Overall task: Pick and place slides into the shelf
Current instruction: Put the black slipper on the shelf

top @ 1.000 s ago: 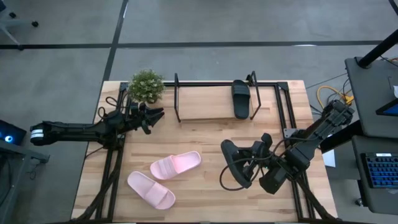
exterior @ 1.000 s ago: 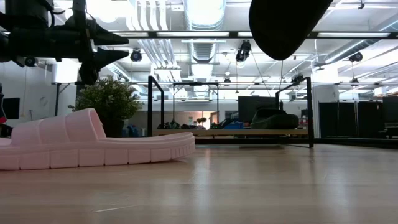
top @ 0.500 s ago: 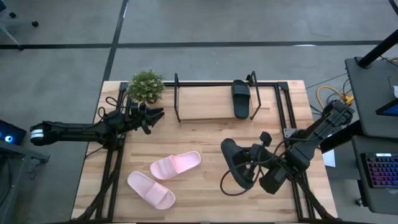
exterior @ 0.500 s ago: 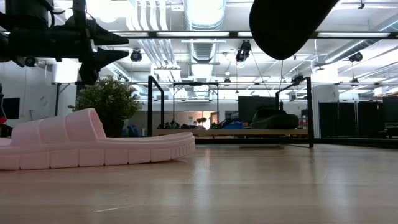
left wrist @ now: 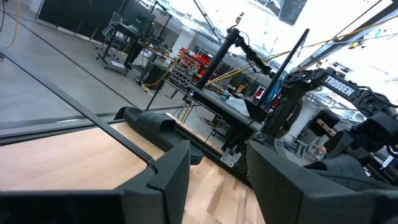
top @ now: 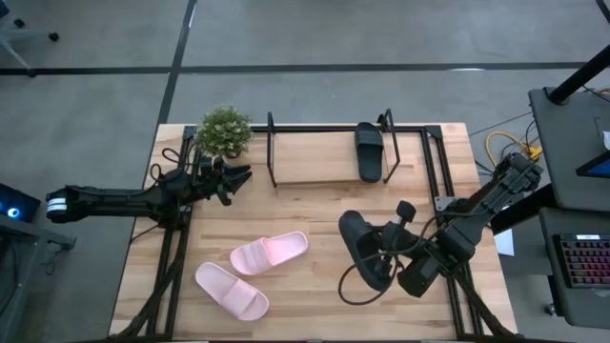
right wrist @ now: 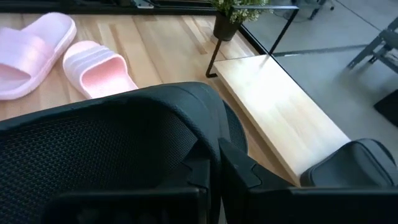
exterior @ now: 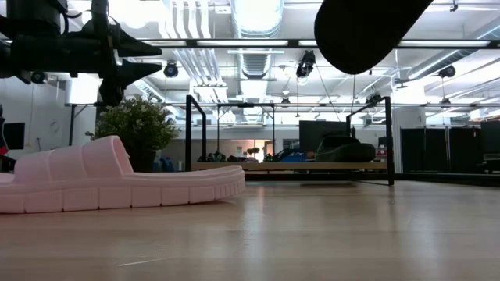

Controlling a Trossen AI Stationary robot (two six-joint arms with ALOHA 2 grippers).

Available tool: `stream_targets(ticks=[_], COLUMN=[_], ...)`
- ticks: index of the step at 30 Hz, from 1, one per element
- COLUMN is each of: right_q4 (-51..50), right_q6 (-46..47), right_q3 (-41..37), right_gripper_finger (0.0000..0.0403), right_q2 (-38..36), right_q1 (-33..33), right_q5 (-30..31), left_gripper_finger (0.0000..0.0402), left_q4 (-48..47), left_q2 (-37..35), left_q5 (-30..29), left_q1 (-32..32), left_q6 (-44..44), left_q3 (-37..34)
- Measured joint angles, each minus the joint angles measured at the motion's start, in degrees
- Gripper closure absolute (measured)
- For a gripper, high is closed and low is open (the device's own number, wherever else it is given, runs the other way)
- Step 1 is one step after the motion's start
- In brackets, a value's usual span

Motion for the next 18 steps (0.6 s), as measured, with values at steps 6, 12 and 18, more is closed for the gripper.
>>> stream_targets(ticks=[6, 12, 18], right_q4=[-0.09, -0.27, -3.14], right_q6=[-3.35, -6.42, -7.07], right_q3=[0.00, 0.00, 0.00], right_gripper_finger=[0.0394, 0.0394, 0.0394], right_q2=[-0.02, -0.02, -0.04], right_q1=[0.00, -0.02, -0.04], right_q5=[-2.66, -2.99, -3.04], left_gripper_finger=[0.0258, 0.0258, 0.0258], left_q4=[0.00, 0.00, 0.00], left_q2=[0.00, 0.00, 0.00], left_q5=[0.00, 0.00, 0.00], left_q1=[0.01, -0.01, 0.01], left_q6=[-0.02, -0.02, -0.02], left_q3=[0.00, 0.00, 0.00])
